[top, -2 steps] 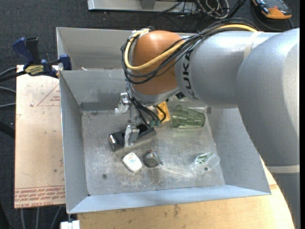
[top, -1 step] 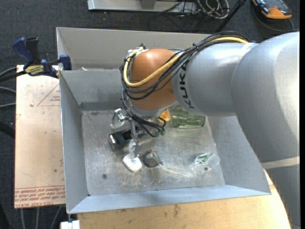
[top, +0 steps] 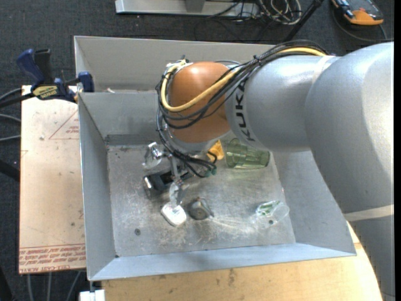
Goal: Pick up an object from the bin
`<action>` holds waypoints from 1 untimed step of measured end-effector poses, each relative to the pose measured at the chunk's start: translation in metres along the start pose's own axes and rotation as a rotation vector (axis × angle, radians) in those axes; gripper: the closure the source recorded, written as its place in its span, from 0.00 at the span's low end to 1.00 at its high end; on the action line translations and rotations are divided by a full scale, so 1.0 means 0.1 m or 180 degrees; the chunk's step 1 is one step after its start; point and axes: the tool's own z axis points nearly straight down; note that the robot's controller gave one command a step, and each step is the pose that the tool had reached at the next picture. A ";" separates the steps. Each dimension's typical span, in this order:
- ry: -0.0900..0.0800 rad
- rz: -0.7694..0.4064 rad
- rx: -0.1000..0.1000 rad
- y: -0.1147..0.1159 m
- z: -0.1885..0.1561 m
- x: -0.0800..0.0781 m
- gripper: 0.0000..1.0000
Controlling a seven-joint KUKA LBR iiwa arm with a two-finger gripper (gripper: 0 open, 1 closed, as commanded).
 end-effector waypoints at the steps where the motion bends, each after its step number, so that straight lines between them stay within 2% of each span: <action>1: 0.0028 -0.0157 -0.0015 -0.01 0.04 -0.07 0.00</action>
Offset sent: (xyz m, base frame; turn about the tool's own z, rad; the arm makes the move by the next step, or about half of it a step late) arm 0.0349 -0.0059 -0.0291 -0.4160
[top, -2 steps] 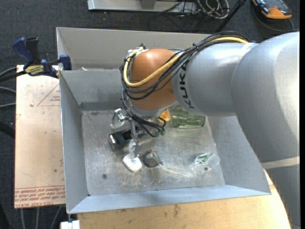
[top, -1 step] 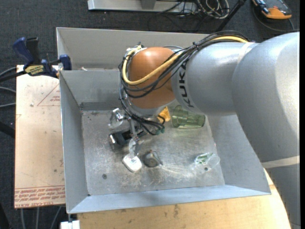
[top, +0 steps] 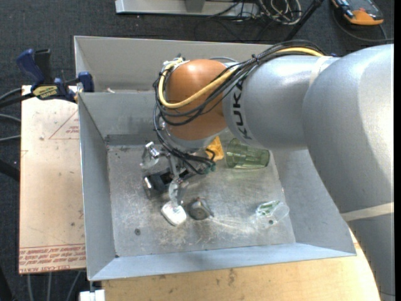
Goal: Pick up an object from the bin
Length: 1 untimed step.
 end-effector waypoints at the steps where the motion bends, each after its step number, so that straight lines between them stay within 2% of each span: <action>1: 0.0088 -0.1147 -0.0049 -0.16 0.14 -0.19 1.00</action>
Offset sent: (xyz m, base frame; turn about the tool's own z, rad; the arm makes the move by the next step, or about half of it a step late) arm 0.0000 0.0000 0.0000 0.0000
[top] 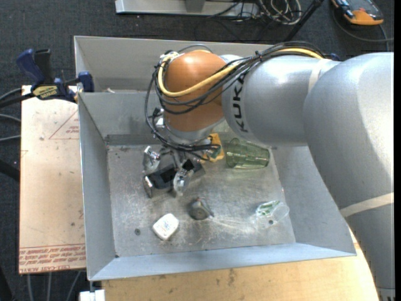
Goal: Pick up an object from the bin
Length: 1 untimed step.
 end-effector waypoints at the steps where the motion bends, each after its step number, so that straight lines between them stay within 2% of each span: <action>1: -0.0001 0.0000 0.0000 0.00 0.00 0.00 1.00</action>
Offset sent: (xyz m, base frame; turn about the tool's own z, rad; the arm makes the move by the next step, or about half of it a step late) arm 0.0039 -0.0151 0.1373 0.0415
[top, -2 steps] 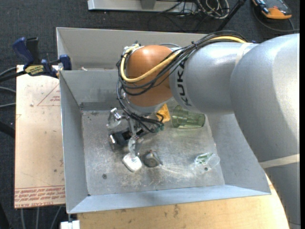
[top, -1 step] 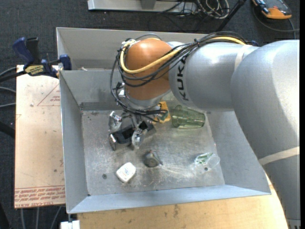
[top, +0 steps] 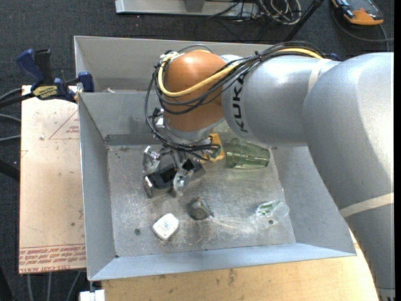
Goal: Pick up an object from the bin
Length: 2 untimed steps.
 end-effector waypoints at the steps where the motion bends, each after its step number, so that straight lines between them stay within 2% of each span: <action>1: -0.0079 0.0027 0.0074 -0.04 -0.31 0.06 1.00; 2: -0.0099 0.0047 0.0095 -0.02 -0.70 0.07 1.00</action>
Offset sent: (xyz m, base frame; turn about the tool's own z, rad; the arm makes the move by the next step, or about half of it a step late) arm -0.0072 -0.0029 0.0447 0.0286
